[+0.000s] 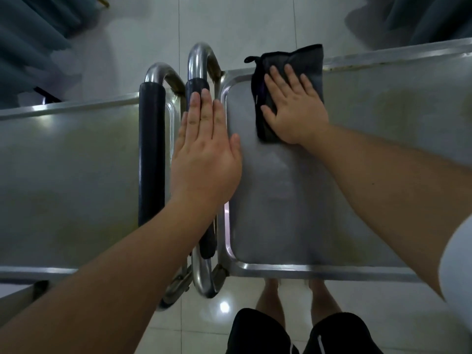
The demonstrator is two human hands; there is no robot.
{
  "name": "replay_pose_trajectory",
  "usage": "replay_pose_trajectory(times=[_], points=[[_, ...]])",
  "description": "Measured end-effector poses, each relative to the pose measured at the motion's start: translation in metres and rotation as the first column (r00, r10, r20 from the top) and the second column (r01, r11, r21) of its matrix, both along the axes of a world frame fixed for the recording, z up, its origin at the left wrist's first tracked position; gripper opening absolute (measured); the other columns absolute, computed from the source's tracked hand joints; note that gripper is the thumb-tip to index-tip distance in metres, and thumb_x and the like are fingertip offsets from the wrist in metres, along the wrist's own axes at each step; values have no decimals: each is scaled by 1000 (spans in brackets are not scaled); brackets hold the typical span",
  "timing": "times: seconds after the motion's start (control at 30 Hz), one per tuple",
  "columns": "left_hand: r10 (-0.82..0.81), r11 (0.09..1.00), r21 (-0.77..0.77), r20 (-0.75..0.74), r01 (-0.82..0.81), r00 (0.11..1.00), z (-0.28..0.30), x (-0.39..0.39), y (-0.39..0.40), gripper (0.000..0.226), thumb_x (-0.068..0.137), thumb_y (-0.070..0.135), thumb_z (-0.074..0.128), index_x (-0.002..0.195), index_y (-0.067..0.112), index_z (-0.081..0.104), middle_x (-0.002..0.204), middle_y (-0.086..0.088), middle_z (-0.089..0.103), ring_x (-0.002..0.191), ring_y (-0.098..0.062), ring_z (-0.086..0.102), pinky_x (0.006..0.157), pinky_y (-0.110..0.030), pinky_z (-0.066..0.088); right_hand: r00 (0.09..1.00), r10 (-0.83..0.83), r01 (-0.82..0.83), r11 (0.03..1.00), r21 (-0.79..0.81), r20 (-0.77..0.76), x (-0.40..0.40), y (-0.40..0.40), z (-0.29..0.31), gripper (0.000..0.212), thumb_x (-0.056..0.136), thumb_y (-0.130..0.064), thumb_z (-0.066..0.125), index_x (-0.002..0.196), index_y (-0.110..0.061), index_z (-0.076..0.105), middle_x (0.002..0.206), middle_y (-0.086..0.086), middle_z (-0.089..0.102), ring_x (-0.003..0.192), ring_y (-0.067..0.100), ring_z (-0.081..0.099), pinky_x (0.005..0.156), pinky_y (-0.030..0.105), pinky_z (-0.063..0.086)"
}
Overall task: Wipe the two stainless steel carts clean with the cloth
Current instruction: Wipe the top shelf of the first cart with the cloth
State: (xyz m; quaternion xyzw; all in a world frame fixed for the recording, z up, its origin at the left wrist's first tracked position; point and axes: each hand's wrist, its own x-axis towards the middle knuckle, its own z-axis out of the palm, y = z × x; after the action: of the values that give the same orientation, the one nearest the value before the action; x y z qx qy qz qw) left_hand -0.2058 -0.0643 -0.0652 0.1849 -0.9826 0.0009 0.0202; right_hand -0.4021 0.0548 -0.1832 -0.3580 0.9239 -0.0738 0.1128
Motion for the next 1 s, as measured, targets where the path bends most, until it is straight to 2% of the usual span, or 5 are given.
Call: replay_pose_trajectory(times=[0.2,0.47,0.6,0.77,1.0], points=[[18,1000,9,50,-18,999,6,-1,1,69,111,47,15,168,8,9,177,-10,-4,163,-19,-9,119,-24,-25,1000,-25,25,1000,7,8,63,44,3,74,102,-59,24,165,-21,15,172,-3,11,159,21,3,128,46,5],[11,1000,9,109,-12,994,9,0,4,69,111,46,12,168,8,7,177,-11,-7,162,-22,-12,127,-36,-13,996,91,-91,994,53,10,200,176,-4,71,106,-58,23,166,-21,10,173,-4,3,159,22,0,127,50,12],[4,1000,25,108,-7,994,8,0,4,68,112,46,12,168,7,7,177,-11,-6,162,-21,-11,130,-39,-7,995,99,-100,992,83,12,234,226,-4,71,105,-58,27,166,-23,11,173,-6,4,159,22,4,126,50,14],[-2,1000,17,96,0,995,7,1,3,68,111,45,12,168,8,7,177,-12,-3,163,-22,-9,132,-43,-1,992,128,-128,989,69,5,201,220,-6,70,105,-58,30,165,-27,12,173,-9,5,159,19,3,128,47,9],[-2,1000,-6,82,2,997,7,0,3,67,112,44,14,167,5,15,176,-14,3,163,-23,-4,132,-44,2,999,-31,32,999,27,-34,74,153,-5,72,102,-58,30,164,-25,20,171,-7,17,159,18,7,128,46,10]])
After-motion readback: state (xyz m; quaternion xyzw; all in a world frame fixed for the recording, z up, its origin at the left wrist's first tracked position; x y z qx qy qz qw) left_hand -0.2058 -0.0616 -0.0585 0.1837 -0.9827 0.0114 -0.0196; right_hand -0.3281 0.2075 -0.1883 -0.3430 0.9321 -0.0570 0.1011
